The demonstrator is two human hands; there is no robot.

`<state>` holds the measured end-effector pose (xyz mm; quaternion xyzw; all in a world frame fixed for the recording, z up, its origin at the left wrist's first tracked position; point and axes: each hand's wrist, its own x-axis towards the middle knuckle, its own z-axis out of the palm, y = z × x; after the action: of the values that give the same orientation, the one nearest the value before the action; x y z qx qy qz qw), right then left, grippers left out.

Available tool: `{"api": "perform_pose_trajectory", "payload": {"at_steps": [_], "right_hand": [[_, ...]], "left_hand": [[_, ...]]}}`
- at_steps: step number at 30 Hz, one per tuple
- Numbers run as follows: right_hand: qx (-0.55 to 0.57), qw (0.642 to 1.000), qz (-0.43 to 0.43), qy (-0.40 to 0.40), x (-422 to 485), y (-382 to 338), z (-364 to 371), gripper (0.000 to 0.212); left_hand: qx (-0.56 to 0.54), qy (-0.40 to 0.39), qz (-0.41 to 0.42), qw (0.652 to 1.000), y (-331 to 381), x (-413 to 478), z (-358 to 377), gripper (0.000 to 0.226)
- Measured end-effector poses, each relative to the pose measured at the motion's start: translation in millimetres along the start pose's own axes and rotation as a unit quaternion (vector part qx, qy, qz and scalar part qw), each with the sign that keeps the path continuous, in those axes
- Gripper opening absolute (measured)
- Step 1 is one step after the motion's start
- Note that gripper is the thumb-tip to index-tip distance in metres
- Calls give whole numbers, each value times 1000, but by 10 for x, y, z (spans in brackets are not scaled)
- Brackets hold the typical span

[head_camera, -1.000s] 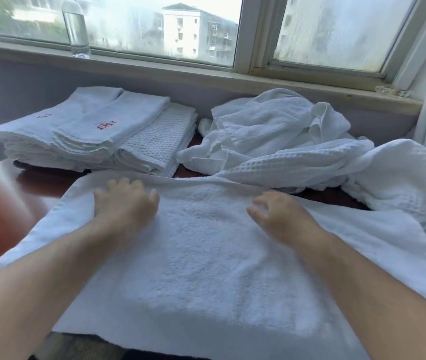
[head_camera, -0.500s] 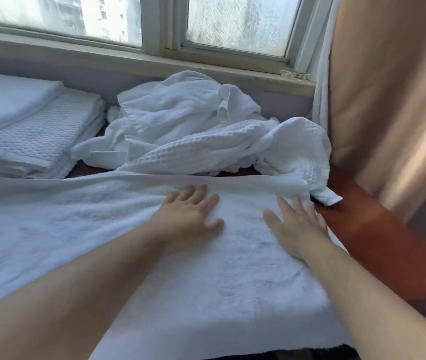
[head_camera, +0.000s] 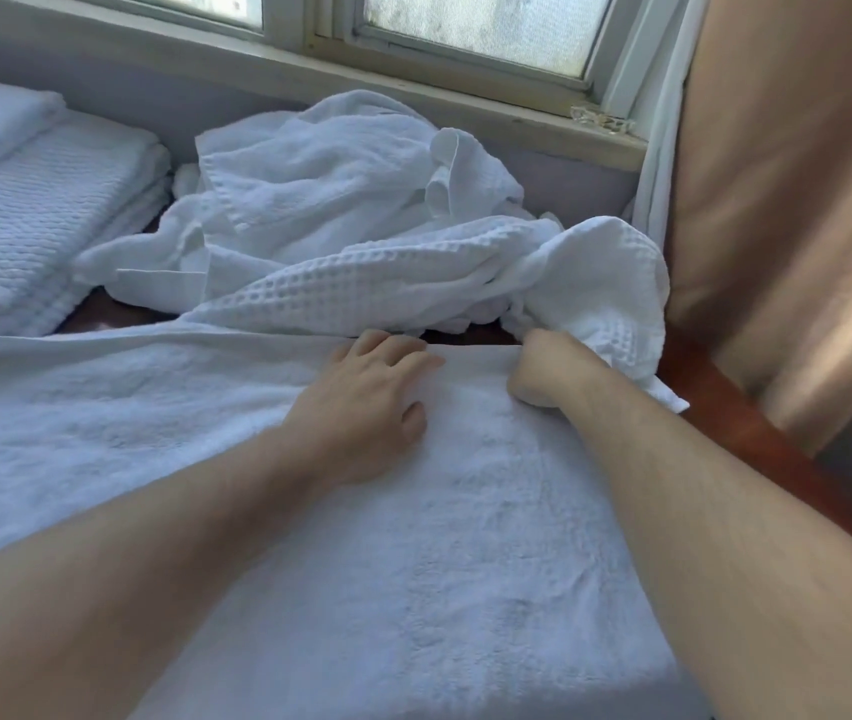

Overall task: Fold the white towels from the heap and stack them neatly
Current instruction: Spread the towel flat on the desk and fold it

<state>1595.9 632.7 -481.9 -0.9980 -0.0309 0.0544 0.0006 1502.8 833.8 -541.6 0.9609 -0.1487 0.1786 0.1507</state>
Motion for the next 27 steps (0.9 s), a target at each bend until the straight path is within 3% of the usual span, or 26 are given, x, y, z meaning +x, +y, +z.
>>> {"api": "perform_pose_trajectory", "payload": {"at_steps": [3, 7, 10, 14, 17, 23, 27], "right_hand": [[0, 1000, 6, 24, 46, 13, -2, 28], [108, 983, 3, 148, -226, 157, 112, 12], [190, 941, -19, 279, -594, 279, 194, 7], [272, 871, -4, 410, -1121, 326, 289, 12], [325, 866, 23, 379, -1360, 341, 439, 11], [277, 914, 82, 285, -1575, 417, 569, 12], [269, 912, 105, 290, -1749, 451, 549, 15]], "left_hand": [[12, 33, -4, 999, 27, -22, -9, 64], [65, 99, -43, 992, 94, -36, -54, 72], [135, 137, -47, 980, 151, -40, -81, 67], [180, 108, -31, 977, 182, -63, -226, 71], [161, 82, -19, 983, 165, -194, -382, 62], [136, 48, 60, 988, 303, -698, -547, 38], [126, 3, 30, 992, 446, -838, -548, 33]]}}
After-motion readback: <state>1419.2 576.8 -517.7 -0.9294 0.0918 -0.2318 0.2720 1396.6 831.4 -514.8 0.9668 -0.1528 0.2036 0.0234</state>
